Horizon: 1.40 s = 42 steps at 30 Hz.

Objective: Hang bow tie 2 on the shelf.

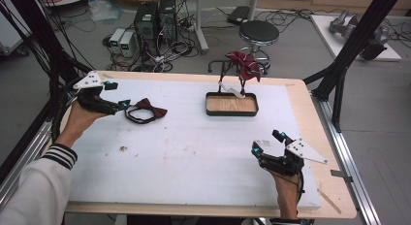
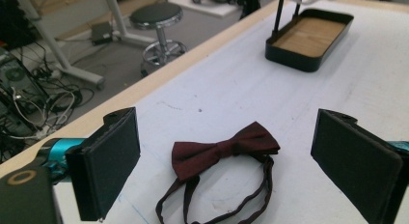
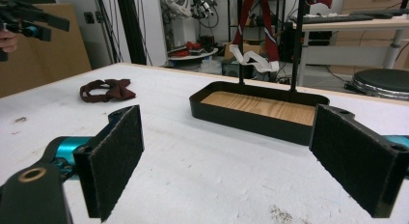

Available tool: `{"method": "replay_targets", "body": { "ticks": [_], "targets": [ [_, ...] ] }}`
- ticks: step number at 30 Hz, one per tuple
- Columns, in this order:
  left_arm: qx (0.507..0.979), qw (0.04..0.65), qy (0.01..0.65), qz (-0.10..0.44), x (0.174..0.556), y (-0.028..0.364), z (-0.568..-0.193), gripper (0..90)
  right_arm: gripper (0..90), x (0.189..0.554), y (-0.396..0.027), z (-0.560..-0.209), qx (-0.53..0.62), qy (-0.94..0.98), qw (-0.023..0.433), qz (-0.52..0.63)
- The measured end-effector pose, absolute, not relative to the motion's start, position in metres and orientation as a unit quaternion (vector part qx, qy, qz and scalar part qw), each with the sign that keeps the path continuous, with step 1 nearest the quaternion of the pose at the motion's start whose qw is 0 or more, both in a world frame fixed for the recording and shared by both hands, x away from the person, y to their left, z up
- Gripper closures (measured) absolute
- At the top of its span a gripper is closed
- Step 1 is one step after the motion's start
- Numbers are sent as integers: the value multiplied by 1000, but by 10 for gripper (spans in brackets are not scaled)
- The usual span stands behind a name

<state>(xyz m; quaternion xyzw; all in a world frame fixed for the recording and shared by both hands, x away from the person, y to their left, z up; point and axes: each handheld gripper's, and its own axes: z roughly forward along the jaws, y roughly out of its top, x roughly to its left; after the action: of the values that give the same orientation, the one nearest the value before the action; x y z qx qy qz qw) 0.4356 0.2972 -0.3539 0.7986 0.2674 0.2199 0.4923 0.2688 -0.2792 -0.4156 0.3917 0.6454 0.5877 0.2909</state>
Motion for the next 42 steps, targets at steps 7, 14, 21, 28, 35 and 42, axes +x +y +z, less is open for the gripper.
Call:
{"method": "replay_targets", "body": {
  "ticks": [7,14,21,28,35,42],
  "targets": [
    [825,463,249,208,454,282,-355,104,111,270,-278,-418,391,648,290,585],
    [843,442,238,193,469,271,-359,108,112,269,-276,-418,387,651,290,586],
    [878,379,219,194,484,266,-362,121,111,269,-276,-418,388,651,290,585],
    [895,342,214,190,495,260,-368,134,112,267,-276,-418,388,650,293,584],
    [912,304,214,173,502,255,-381,133,112,266,-278,-417,390,648,293,585],
    [919,274,224,175,509,247,-388,135,112,266,-278,-417,388,647,296,586]
  ]
}}
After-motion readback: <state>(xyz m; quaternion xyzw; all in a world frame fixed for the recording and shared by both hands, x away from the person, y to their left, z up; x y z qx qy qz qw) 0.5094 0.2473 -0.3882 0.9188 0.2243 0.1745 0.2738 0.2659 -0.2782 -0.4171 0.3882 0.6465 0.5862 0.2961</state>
